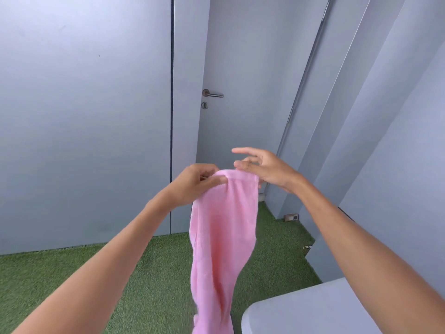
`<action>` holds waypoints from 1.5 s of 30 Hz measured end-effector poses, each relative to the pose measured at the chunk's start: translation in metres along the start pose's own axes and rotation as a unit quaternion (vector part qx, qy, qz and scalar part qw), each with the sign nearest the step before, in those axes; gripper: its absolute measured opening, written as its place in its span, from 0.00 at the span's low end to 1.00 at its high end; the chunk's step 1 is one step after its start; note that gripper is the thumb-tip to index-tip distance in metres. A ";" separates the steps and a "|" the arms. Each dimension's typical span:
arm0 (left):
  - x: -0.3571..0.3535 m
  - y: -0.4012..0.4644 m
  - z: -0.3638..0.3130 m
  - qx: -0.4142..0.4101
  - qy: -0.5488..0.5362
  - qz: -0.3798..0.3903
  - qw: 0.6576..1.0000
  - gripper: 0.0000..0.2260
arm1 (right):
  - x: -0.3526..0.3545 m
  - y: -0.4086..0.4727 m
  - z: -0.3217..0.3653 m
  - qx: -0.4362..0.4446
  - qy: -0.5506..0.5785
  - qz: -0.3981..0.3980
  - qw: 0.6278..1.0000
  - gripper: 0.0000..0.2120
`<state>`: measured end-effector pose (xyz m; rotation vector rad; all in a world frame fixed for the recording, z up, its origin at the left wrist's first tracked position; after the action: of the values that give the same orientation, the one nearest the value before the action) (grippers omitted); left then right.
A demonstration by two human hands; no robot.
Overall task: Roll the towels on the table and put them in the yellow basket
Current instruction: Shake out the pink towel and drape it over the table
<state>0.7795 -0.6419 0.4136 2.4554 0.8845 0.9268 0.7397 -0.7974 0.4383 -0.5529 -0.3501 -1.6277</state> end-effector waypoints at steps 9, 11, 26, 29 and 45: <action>0.002 -0.007 0.011 0.063 0.014 -0.012 0.998 0.19 | 0.011 -0.006 -0.001 0.016 -0.031 0.010 0.999 0.07; -0.001 -0.018 0.022 0.080 0.017 -0.011 0.997 0.20 | 0.023 -0.008 0.002 0.032 -0.051 -0.043 0.997 0.05; 0.010 0.000 -0.028 -0.038 0.064 -0.046 0.996 0.21 | -0.009 -0.019 0.019 0.021 -0.074 0.028 0.997 0.07; 0.024 -0.011 -0.018 -0.021 0.044 -0.085 0.995 0.24 | 0.014 -0.027 0.019 0.026 -0.031 0.008 0.999 0.09; 0.024 -0.053 0.020 0.053 -0.021 -0.100 0.993 0.24 | 0.065 -0.041 -0.015 -0.020 -0.020 -0.123 0.992 0.08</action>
<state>0.7851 -0.5896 0.3820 2.4089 1.1677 0.7721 0.6925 -0.8537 0.4646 -0.5918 -0.4297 -1.8654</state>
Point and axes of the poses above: each hand's wrist, its own y-axis towards the middle knuckle, its own x-axis out of the back of the hand, z = x × y, the point moved 8 cm from there along y, towards the middle knuckle, and after that the axes turned 12 degrees about -x, right-handed, at the moved point
